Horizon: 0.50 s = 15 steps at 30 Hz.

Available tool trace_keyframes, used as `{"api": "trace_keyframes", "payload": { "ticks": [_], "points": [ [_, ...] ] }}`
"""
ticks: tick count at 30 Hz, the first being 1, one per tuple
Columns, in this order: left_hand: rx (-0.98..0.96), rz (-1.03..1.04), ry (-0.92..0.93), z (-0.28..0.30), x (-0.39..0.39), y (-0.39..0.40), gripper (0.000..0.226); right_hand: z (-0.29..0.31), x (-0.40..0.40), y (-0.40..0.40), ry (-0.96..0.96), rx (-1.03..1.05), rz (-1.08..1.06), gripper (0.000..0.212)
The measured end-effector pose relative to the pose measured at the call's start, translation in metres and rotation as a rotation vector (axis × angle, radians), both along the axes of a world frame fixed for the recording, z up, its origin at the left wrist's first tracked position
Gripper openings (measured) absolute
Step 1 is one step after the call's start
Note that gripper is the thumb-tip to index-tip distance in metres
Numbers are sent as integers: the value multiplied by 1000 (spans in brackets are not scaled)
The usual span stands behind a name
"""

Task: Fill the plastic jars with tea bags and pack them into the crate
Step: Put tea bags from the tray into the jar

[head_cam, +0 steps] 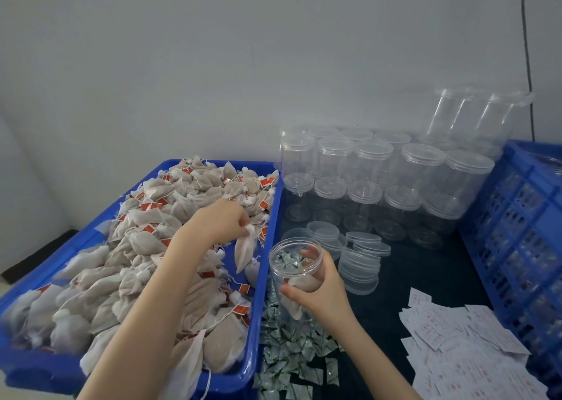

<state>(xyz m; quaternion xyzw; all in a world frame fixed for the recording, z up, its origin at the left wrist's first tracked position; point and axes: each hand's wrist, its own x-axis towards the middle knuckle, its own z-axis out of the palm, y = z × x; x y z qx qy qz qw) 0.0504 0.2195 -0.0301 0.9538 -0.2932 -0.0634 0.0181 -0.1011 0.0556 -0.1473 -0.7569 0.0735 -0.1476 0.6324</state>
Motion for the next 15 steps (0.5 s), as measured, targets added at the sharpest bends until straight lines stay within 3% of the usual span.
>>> {"api": "trace_keyframes", "payload": {
  "ticks": [5,9,11,15],
  "points": [
    [-464,-22,-214,23,-19,4,12,4,-1,5,11,17,18,81],
    [-703,-197,-160,37,-41,-5,11,10,-1,11,8,33,35,88],
    [-704,-281,-75,35,-48,-13,12,12,-1,13,-8,37,48,93],
    [-438,-371,83,17,-51,-29,16,14,-3,13,-39,62,32,90]
  ]
}}
